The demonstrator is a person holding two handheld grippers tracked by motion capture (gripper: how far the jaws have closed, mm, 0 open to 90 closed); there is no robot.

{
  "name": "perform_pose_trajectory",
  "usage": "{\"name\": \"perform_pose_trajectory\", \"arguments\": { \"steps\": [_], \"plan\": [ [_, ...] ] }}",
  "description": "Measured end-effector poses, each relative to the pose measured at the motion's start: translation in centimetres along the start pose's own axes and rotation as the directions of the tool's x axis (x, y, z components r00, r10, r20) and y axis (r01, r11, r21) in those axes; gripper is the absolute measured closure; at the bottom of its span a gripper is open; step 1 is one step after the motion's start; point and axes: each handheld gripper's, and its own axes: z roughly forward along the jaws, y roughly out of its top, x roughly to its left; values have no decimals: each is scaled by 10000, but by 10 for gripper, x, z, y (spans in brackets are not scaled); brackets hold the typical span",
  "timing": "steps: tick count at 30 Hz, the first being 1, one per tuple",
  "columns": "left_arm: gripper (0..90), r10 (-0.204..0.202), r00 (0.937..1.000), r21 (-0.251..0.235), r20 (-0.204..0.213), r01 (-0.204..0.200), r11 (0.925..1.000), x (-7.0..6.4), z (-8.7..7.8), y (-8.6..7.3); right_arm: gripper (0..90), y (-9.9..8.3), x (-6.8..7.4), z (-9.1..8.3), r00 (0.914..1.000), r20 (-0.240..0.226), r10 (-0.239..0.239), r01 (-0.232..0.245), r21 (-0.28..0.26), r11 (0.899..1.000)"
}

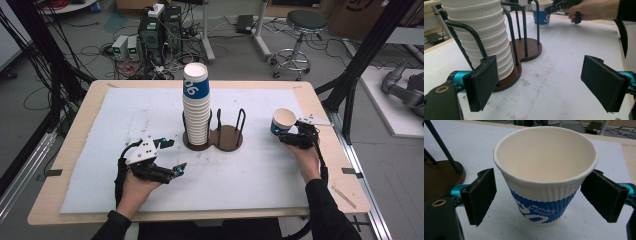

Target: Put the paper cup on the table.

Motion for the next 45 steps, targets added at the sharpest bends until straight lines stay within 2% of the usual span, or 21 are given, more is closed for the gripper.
{"name": "perform_pose_trajectory", "arguments": {
  "steps": [2, 7, 9, 15, 21, 27, 32, 35, 38, 41, 45],
  "plan": [
    [144, 13, 10000, -6, -10, -13, 10000, 0, 0, 0, 136, 0, 1, -3, 9999, 66, -109, 109, -18, 9999],
    [144, 12, 10000, -12, -32, -12, 10000, 1, 0, 0, 136, -1, 2, -14, 10000, 1, 20, -20, 29, 10000],
    [145, 4, 10000, -21, -45, -4, 10000, 1, 1, 0, 136, -2, 2, -18, 9997, -113, 236, -235, 55, 9997],
    [144, -23, 10000, 11, -68, 23, 10000, 2, 2, 0, 136, -1, 10, -34, 9991, -354, 212, -212, 10, 9998],
    [145, -60, 9999, 7, -148, 60, 10000, 3, 3, 1, 137, 2, 24, -53, 9965, -831, 68, -100, -377, 9992],
    [144, -108, 9997, 47, -235, 109, 9999, 3, 3, 1, 138, 5, 42, -70, 9868, -1596, -275, 129, -917, 9957],
    [145, -92, 9995, -101, -315, 89, 9999, 3, 0, 4, 138, 13, 57, -79, 9674, -2443, -660, 315, -1424, 9893],
    [145, -250, 9991, -267, -342, 241, 9994, 4, -2, 5, 138, 17, 67, -83, 9503, -2953, -981, 484, -1709, 9841],
    [144, -345, 9987, -483, -381, 327, 9983, 4, -4, 7, 139, 21, 77, -87, 9284, -3391, -1521, 881, -1967, 9765],
    [144, -440, 9984, -778, -364, 410, 9961, 6, -5, 10, 139, 26, 84, -87, 9083, -3746, -1865, 1074, -2220, 9691],
    [145, -381, 9992, -1031, -153, 363, 9940, 5, -4, 13, 139, 27, 90, -86, 8910, -4030, -2092, 1290, -2171, 9676]
  ]
}}
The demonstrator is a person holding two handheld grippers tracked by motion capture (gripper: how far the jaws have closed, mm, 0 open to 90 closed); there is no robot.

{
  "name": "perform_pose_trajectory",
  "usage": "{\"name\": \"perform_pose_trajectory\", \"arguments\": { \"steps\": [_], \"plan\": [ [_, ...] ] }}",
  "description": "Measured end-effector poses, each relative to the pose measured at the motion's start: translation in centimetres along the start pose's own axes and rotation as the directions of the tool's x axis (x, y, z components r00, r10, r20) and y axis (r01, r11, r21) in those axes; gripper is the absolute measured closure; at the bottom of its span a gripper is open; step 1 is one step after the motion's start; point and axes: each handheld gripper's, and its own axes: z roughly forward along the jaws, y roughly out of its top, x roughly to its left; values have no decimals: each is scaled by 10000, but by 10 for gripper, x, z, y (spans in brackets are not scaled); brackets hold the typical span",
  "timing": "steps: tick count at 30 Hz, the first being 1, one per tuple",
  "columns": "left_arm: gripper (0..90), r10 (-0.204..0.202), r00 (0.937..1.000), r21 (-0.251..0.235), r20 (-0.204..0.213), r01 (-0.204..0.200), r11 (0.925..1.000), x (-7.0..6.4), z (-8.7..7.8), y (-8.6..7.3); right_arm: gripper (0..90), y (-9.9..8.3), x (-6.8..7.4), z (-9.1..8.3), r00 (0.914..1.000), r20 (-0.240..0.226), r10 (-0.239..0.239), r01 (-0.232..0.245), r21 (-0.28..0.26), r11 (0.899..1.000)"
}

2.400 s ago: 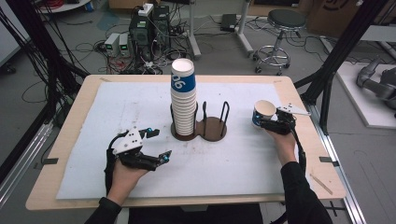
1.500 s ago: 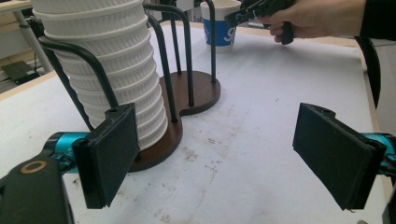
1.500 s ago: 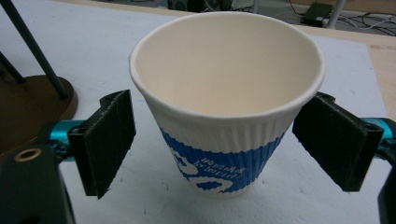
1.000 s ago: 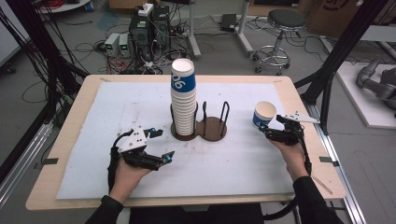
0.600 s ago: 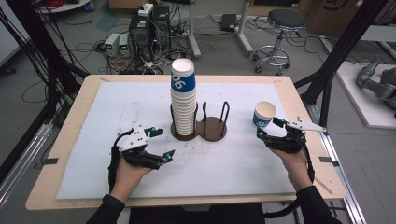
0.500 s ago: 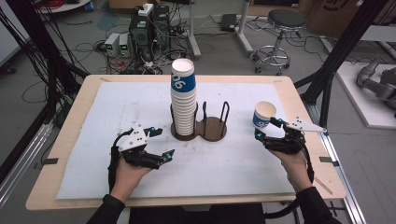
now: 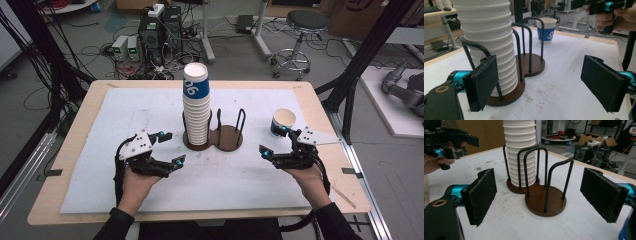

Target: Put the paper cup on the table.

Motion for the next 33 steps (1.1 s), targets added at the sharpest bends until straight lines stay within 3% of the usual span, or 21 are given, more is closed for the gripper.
{"name": "perform_pose_trajectory", "arguments": {
  "steps": [10, 23, 33],
  "plan": [
    [144, 249, 9992, -144, 327, -245, 9996, -7, 1, -1, 149, 0, 3, 0, 9997, -129, -207, 209, 124, 9997],
    [145, 102, 9998, -237, -189, -107, 9997, -3, -10, -4, 149, -3, 0, 6, 9999, -139, -43, 46, 182, 9998],
    [145, 88, 9997, -161, -218, -91, 9998, -1, -9, -5, 149, -5, 0, 8, 9997, -202, 101, -96, 233, 9997]
  ]
}}
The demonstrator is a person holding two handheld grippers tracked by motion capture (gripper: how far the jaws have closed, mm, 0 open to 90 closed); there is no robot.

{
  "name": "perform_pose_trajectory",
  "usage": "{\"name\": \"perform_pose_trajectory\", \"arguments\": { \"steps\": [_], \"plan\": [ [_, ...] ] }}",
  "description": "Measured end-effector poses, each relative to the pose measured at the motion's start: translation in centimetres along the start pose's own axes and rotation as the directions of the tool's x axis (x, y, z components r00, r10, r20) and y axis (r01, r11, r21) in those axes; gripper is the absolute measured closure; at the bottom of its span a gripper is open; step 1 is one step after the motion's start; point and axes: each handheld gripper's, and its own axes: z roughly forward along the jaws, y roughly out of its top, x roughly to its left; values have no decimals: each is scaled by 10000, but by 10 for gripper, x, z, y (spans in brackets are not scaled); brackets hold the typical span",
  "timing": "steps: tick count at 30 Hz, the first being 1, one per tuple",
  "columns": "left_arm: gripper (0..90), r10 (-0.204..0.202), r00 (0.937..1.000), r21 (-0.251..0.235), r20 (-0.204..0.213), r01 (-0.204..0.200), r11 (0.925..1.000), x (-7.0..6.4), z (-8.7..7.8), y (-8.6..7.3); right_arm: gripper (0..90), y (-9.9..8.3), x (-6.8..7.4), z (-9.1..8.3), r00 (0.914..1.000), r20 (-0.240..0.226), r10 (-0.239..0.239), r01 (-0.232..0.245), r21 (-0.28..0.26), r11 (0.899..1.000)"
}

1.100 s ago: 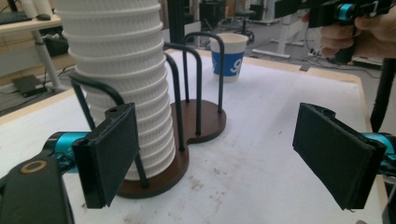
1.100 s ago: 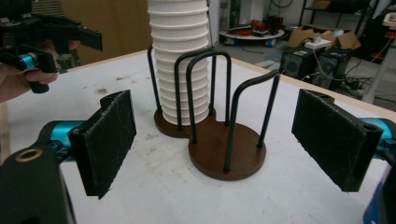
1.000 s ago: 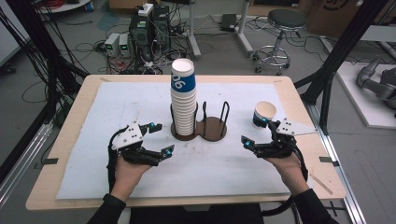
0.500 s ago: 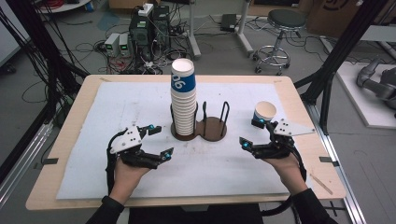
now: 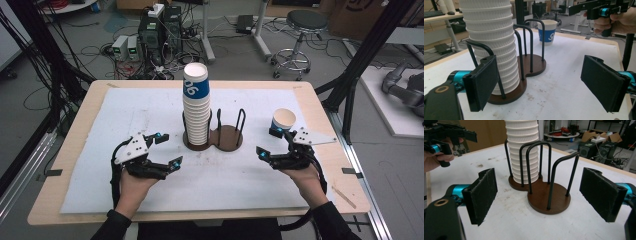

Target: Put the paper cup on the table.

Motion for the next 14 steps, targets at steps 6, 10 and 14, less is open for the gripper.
{"name": "perform_pose_trajectory", "arguments": {
  "steps": [6, 10, 14],
  "plan": [
    [144, 6, 10000, 38, 11, -6, 10000, 0, 1, 0, 149, 0, 0, -1, 10000, 36, 10, -10, -39, 10000],
    [145, -14, 10000, 71, -8, 14, 10000, 1, 1, -1, 149, -1, -1, 0, 10000, 21, 43, -43, -13, 10000],
    [144, -69, 9999, 243, -142, 73, 9997, 2, 2, -3, 149, -2, -3, 1, 9999, 42, 108, -109, 6, 9999]
  ]
}}
